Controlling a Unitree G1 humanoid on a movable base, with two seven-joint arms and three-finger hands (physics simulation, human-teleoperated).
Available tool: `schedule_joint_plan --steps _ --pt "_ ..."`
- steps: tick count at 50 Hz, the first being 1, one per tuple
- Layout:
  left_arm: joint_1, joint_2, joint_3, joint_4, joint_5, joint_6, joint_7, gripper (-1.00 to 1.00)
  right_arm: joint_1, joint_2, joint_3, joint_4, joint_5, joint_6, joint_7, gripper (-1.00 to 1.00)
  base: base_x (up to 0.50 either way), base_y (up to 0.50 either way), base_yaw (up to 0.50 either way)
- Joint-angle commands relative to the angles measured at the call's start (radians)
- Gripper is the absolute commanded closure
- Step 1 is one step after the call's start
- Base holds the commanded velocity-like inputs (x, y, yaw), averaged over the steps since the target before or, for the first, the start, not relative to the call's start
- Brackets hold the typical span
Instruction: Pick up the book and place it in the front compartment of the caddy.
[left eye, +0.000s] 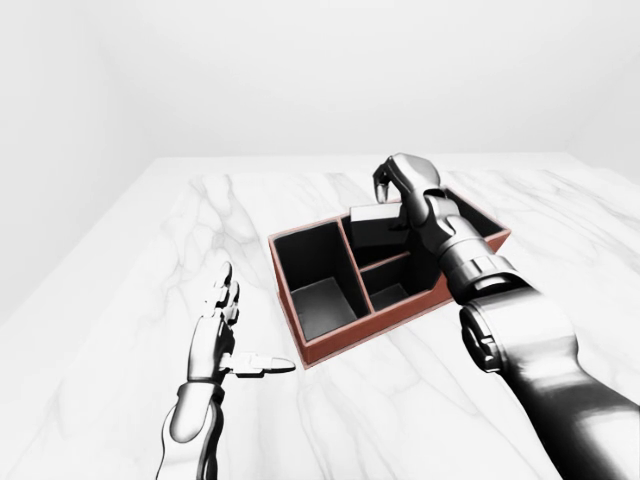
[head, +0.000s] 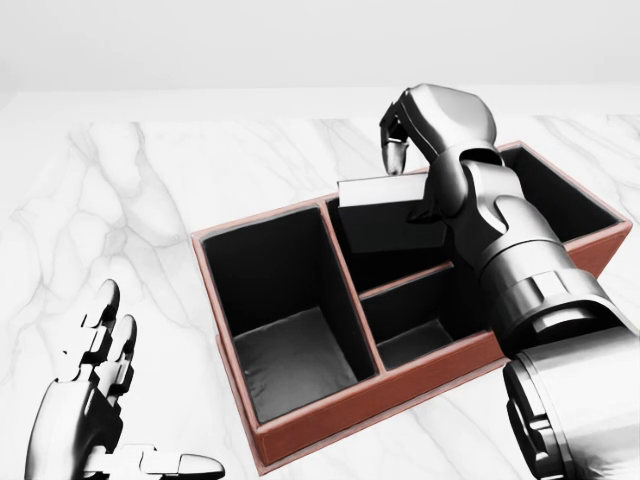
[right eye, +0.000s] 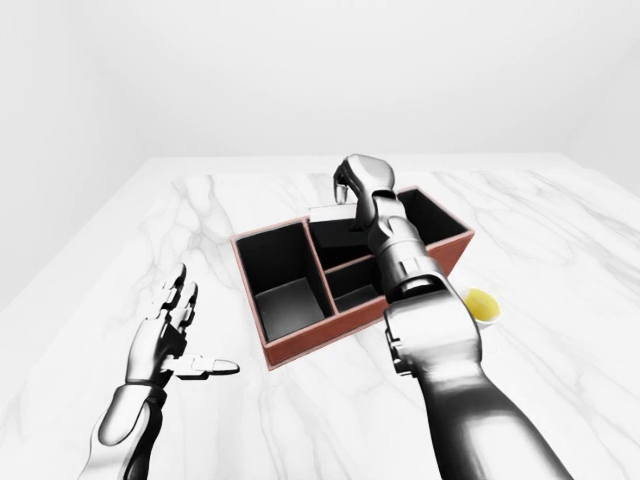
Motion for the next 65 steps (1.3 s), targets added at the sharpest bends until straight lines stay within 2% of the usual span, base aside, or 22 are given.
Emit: schedule_joint_plan --steps 1,19,36,57,59,60,61,65 --pt "-0.003 0.000 0.001 0.005 0.001 0.000 0.000 -1.00 -0.015 -0.005 -0.037 -0.013 -0.030 0.000 -0.058 1.00 0.00 0.00 0.00" --pt "0.001 0.000 -0.003 0.002 0.001 0.000 0.001 -1.00 -0.006 0.021 -0.036 -0.001 -0.044 0.000 -0.119 1.00 0.00 0.00 0.00" --pt "-0.002 0.000 -0.003 0.004 0.002 0.000 0.002 -1.00 0.017 0.036 -0.045 0.016 -0.008 0.000 -0.116 1.00 0.00 0.00 0.00" --pt "-0.002 0.000 0.000 0.007 -0.003 0.000 0.000 -1.00 0.040 0.051 -0.038 0.024 -0.026 0.000 -0.129 1.00 0.00 0.00 0.00" --pt "-0.001 0.000 -0.001 0.007 -0.001 0.000 0.000 -1.00 0.038 0.050 -0.034 0.024 -0.035 0.000 -0.153 1.00 0.00 0.00 0.00" --pt "0.001 0.000 -0.001 0.003 -0.002 0.000 0.000 -1.00 0.040 0.052 -0.036 0.024 -0.034 0.000 -0.153 -0.84 0.00 0.00 0.01" --pt "0.003 0.000 -0.001 -0.001 -0.002 0.000 0.000 -1.00 0.041 0.052 -0.036 0.024 -0.035 0.000 -0.156 -1.00 0.01 0.00 0.01" --pt "0.003 0.000 0.002 -0.001 -0.004 0.000 -0.001 -1.00 0.041 0.052 -0.038 0.023 -0.033 0.000 -0.152 -1.00 0.00 0.00 0.00"
